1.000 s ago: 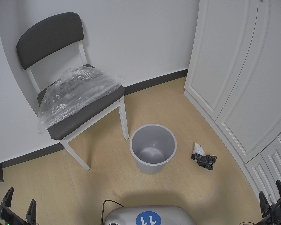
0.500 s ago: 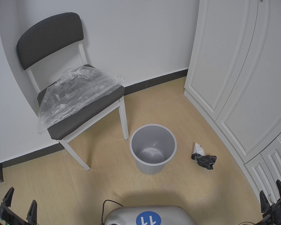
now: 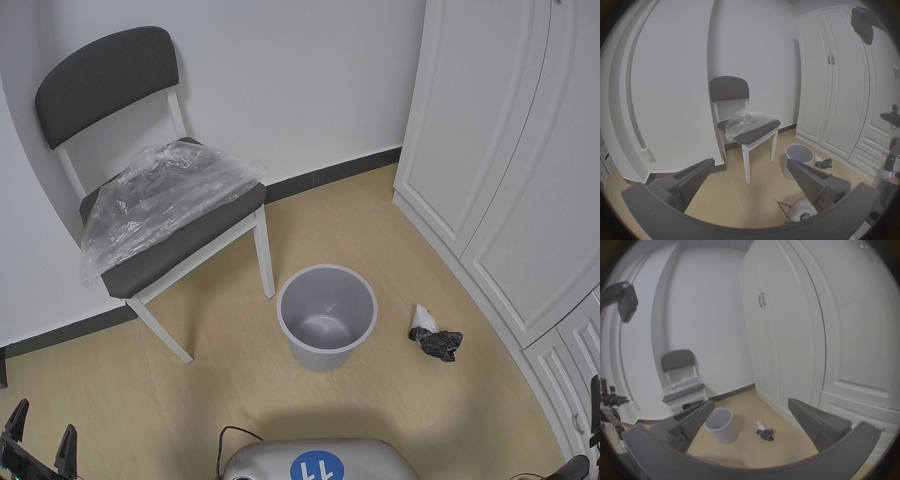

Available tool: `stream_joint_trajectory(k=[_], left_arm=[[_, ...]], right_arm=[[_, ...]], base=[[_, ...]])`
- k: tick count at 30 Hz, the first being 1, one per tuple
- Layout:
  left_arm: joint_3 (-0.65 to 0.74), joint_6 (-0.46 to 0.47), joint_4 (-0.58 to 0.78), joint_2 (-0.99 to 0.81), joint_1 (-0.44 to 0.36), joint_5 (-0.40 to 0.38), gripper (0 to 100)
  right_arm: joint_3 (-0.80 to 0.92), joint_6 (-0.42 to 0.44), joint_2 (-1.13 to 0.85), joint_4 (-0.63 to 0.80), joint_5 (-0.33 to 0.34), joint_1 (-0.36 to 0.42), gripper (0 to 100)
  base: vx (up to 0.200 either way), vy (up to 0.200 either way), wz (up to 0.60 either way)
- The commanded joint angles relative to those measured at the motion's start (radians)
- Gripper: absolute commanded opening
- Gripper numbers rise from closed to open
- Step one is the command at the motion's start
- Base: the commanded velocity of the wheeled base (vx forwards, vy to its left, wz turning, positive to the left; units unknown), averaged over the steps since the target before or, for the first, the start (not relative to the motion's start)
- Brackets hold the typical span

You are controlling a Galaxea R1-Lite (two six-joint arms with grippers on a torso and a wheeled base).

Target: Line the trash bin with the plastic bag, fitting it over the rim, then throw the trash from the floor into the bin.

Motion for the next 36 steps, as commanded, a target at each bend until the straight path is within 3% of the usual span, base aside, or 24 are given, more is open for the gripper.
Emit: stream_joint_trajectory(k=[1,8,9,10,12,13,16,22,24,26,33,36], left_arm=[[0.018,-0.002,-0.005,-0.016,0.001,0.008,100],[-0.018,-0.022,-0.069,-0.016,-0.001,0.015,100],[-0.127,-0.104,-0.154,0.008,-0.01,-0.001,100],[-0.157,-0.123,-0.154,0.024,-0.011,-0.005,100],[-0.18,-0.054,-0.148,0.048,-0.016,-0.016,100],[-0.191,0.03,-0.143,0.073,-0.019,-0.025,100],[-0.208,0.09,-0.157,0.156,-0.033,-0.024,100],[-0.3,0.089,-0.157,0.347,-0.039,-0.024,100],[-0.308,0.09,-0.157,0.367,-0.039,-0.025,100],[-0.318,0.104,-0.155,0.433,-0.038,-0.022,100],[-0.318,0.279,-0.151,0.573,-0.03,-0.011,100],[-0.321,0.317,-0.154,0.643,-0.03,-0.01,100]], right_arm=[[-0.071,-0.093,0.06,-0.008,0.001,0.005,100],[-0.078,-0.112,0.125,-0.009,0.016,-0.01,100],[-0.09,-0.112,0.148,-0.017,0.016,-0.004,100],[-0.113,-0.112,0.168,-0.017,0.016,-0.004,100],[-0.179,-0.118,0.221,-0.019,0.018,-0.004,100],[-0.24,-0.123,0.278,-0.028,0.018,-0.004,100],[-0.344,-0.129,0.43,-0.075,0.011,-0.012,100],[-0.39,-0.095,0.718,-0.359,-0.039,-0.005,100],[-0.394,-0.096,0.75,-0.391,-0.053,0.001,100],[-0.424,-0.09,0.81,-0.471,-0.102,0.042,100],[-0.459,-0.075,0.852,-0.49,-0.245,0.249,100],[-0.427,-0.006,0.852,-0.486,-0.314,0.373,100]], base=[[0.0,0.0,0.0],[0.0,0.0,0.0],[0.0,0.0,0.0],[0.0,0.0,0.0],[0.0,0.0,0.0],[0.0,0.0,0.0],[0.0,0.0,0.0],[0.0,0.0,0.0],[0.0,0.0,0.0],[0.0,0.0,0.0],[0.0,0.0,0.0],[0.0,0.0,0.0]])
